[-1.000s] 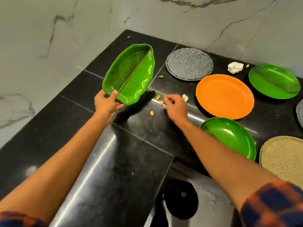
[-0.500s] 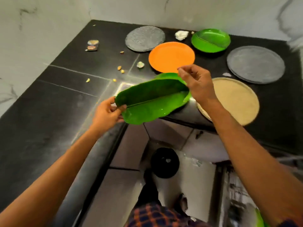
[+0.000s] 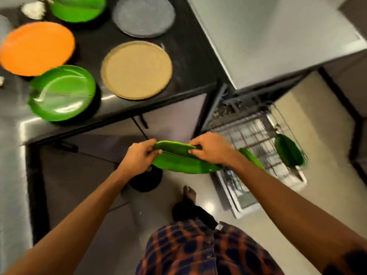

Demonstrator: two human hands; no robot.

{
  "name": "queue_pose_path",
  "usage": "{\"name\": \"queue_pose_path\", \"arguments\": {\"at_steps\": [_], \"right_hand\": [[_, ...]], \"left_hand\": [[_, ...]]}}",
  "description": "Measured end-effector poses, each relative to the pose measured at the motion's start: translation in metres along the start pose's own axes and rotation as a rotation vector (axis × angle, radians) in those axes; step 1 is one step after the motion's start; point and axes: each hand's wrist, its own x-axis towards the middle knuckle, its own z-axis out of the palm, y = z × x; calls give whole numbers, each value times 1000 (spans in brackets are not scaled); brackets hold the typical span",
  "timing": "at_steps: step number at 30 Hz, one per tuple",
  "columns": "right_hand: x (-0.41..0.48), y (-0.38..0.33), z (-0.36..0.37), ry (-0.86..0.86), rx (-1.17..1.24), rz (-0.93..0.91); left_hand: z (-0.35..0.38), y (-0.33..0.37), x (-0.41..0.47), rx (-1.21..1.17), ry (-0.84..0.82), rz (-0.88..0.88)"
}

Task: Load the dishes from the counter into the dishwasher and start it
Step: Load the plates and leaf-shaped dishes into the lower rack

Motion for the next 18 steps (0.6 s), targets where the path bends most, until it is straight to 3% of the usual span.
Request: {"name": "queue_pose_path", "arguments": {"at_steps": [5, 14, 18], "right_hand": [[-76, 38, 72, -28, 141, 261], [-174, 85, 131, -16, 230, 617], [-198, 126, 131, 53, 246, 782]], "left_hand": [[93, 8, 8, -66, -211, 11], [207, 56, -16, -398, -342, -262], [241, 73, -15, -459, -355, -288]]}}
